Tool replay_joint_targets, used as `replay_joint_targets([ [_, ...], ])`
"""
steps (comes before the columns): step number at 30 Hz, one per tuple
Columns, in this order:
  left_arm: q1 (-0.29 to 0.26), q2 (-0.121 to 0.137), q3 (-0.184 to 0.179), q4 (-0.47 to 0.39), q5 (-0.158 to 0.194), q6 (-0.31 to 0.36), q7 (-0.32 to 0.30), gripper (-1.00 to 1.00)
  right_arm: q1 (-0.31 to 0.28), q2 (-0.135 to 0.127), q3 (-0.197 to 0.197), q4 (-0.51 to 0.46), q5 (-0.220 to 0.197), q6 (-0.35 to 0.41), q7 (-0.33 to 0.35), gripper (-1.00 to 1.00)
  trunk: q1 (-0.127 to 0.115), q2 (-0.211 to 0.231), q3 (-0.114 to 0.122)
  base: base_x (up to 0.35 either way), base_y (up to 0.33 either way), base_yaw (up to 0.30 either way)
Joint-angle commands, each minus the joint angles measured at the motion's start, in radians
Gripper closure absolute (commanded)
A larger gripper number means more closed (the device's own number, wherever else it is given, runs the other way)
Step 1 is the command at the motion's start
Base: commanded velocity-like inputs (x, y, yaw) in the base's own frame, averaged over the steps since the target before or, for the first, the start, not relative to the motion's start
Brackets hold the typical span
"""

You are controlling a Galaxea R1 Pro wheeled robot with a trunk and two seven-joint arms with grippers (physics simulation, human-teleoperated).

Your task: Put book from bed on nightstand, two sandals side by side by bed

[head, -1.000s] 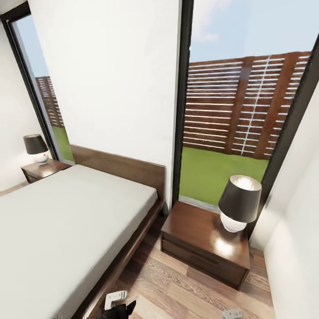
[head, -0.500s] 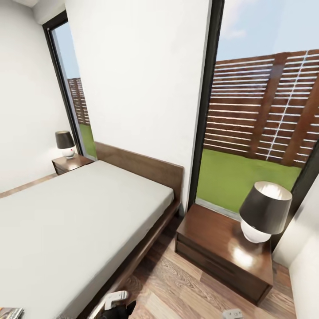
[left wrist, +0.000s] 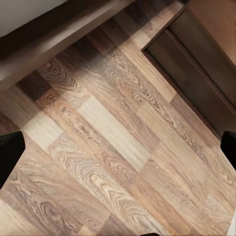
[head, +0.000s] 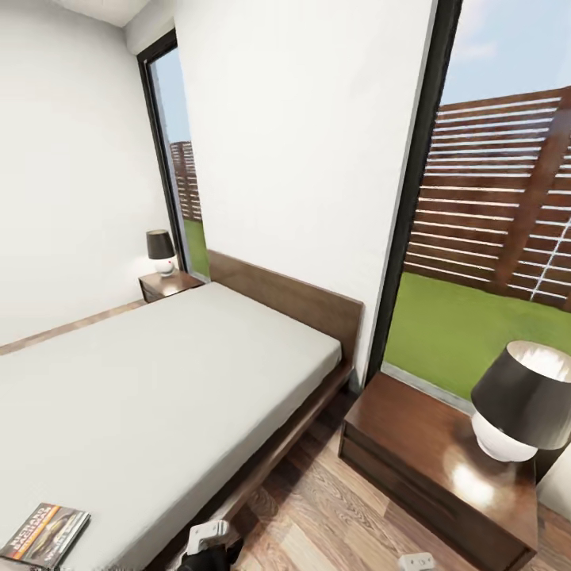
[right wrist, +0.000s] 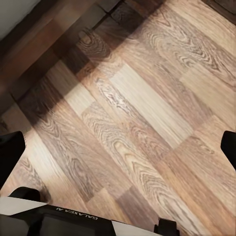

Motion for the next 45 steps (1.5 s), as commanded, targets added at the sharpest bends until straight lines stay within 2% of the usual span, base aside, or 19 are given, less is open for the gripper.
replay_joint_targets([
  [1, -0.001, 0.000, 0.009, 0.001, -0.010, -0.004, -0.001, -1.00, -0.002, -0.001, -0.008, 0.004, 0.010, -0.008, 0.001, -1.00, 0.001, -0.002, -0.002, 0.000, 0.000, 0.291],
  [37, -0.001, 0.000, 0.008, 0.001, -0.010, -0.004, -0.001, -1.00, -0.002, -0.001, -0.008, 0.004, 0.010, -0.008, 0.003, -1.00, 0.001, -0.002, -0.002, 0.020, -0.019, 0.290],
  [45, -0.001, 0.000, 0.007, 0.001, -0.010, -0.003, -0.001, -1.00, -0.002, -0.001, -0.008, 0.004, 0.010, -0.008, 0.006, -1.00, 0.001, -0.002, -0.002, 0.000, 0.000, 0.099],
])
